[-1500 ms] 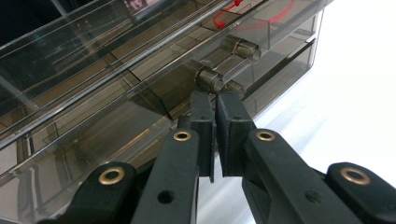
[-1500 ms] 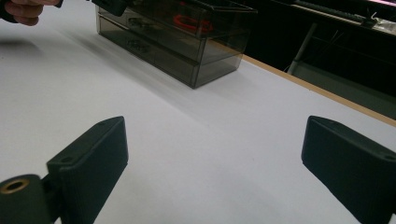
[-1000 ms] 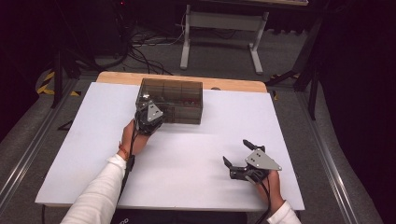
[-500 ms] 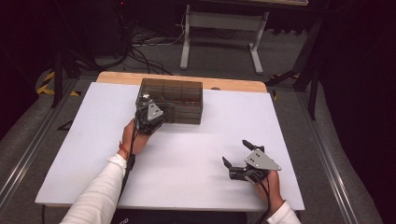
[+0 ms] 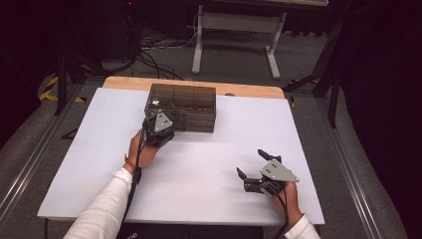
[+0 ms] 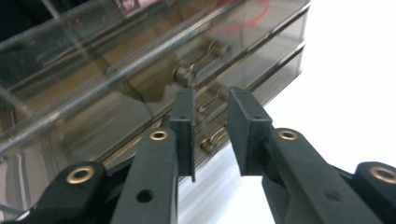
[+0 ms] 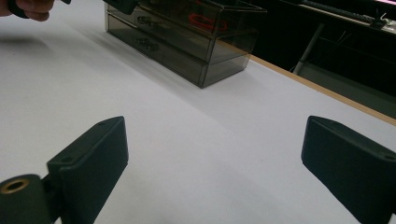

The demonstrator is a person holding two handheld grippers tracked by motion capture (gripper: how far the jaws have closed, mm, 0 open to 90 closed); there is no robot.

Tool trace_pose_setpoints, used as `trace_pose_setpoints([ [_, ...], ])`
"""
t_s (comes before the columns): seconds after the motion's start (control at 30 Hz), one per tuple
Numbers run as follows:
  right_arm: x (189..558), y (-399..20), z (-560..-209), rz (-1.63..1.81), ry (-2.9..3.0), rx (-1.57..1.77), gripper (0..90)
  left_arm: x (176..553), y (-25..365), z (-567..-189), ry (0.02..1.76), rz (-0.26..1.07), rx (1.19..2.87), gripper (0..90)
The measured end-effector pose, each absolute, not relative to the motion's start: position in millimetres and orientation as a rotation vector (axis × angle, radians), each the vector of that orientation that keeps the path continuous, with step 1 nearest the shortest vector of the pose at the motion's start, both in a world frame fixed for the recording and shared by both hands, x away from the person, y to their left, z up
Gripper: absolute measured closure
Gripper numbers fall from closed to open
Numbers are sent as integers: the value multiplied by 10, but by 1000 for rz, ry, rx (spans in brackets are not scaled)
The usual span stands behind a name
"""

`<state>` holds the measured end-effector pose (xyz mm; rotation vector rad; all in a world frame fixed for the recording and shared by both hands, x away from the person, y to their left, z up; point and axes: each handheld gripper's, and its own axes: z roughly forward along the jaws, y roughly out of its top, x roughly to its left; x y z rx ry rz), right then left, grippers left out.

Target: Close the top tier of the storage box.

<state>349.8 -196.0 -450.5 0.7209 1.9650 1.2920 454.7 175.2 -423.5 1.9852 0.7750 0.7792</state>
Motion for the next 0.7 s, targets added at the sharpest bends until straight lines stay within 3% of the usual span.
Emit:
trace_pose_setpoints([
  [0.33, 3494, -1945, -4510, 1289, 1972, 714, 80, 4402, 1654, -4121, 681, 834, 1996, 576],
  [0.57, 3497, -1944, -4513, 1289, 1975, 716, 80, 4362, 1609, -4103, 647, 865, 2024, 403],
  [0.7, 3494, -1942, -4513, 1290, 1975, 716, 80, 4351, 1588, -4117, 660, 866, 2005, 240],
])
